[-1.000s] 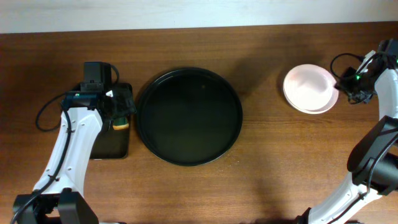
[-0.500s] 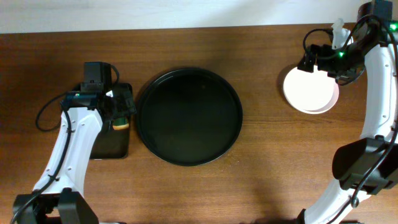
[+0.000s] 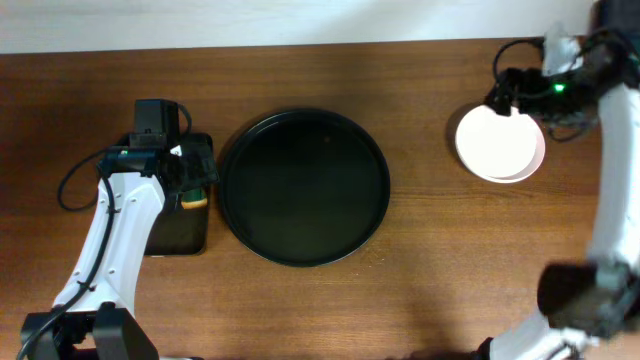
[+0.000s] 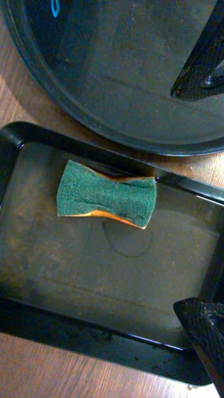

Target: Clean dirty plates on tray and stack at the side

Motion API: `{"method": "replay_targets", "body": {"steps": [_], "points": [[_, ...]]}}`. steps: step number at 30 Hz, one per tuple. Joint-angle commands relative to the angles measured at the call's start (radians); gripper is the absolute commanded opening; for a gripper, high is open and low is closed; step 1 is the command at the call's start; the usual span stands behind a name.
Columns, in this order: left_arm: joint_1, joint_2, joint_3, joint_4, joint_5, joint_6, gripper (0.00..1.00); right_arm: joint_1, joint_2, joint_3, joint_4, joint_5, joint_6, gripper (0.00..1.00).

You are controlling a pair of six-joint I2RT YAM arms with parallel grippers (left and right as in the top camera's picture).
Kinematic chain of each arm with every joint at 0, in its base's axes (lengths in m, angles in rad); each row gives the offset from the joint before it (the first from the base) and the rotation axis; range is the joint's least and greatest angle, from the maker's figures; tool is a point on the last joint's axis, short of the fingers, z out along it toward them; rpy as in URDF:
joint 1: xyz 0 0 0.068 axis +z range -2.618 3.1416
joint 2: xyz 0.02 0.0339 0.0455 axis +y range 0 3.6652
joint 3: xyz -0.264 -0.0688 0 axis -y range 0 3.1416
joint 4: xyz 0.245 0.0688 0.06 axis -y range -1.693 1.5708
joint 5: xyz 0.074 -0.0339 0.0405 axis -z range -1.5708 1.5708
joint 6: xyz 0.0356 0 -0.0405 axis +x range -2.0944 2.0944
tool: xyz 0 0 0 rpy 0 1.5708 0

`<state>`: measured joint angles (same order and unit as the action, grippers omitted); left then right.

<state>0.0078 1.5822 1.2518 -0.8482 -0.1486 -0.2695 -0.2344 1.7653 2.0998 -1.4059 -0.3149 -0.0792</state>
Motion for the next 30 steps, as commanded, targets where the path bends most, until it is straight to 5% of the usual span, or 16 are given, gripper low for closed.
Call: {"method": "replay_targets", "body": {"steps": [1,6,9,16,18,23,27,30], "points": [[0.002,-0.004,-0.005,0.001,0.003,0.005,0.99,0.007,-0.276,0.018,0.015,0.042,-0.003,0.99],[0.002,-0.004,-0.005,0.001,0.003,0.005,0.99,0.143,-0.632,-0.007,0.159,0.170,-0.075,0.99],[0.002,-0.004,-0.005,0.001,0.003,0.005,0.99,0.211,-0.856,-0.182,0.293,0.170,-0.116,0.99],[0.001,-0.004,-0.005,0.001,0.003,0.005,0.99,0.190,-1.510,-1.210,0.916,0.111,-0.122,0.99],[0.000,-0.004,-0.005,0.001,0.003,0.005,0.99,0.174,-1.674,-1.550,1.215,0.076,-0.093,0.99],[0.000,-0.004,-0.005,0.001,0.003,0.005,0.99,0.175,-1.762,-1.919,1.580,0.106,0.037,0.99],[0.000,-0.004,-0.005,0.001,0.003,0.005,0.99,0.175,-1.762,-2.062,1.596,0.196,0.152,0.99],[0.000,-0.004,-0.005,0.001,0.003,0.005,0.99,0.175,-1.762,-2.094,1.454,0.195,0.152,0.99]]}}
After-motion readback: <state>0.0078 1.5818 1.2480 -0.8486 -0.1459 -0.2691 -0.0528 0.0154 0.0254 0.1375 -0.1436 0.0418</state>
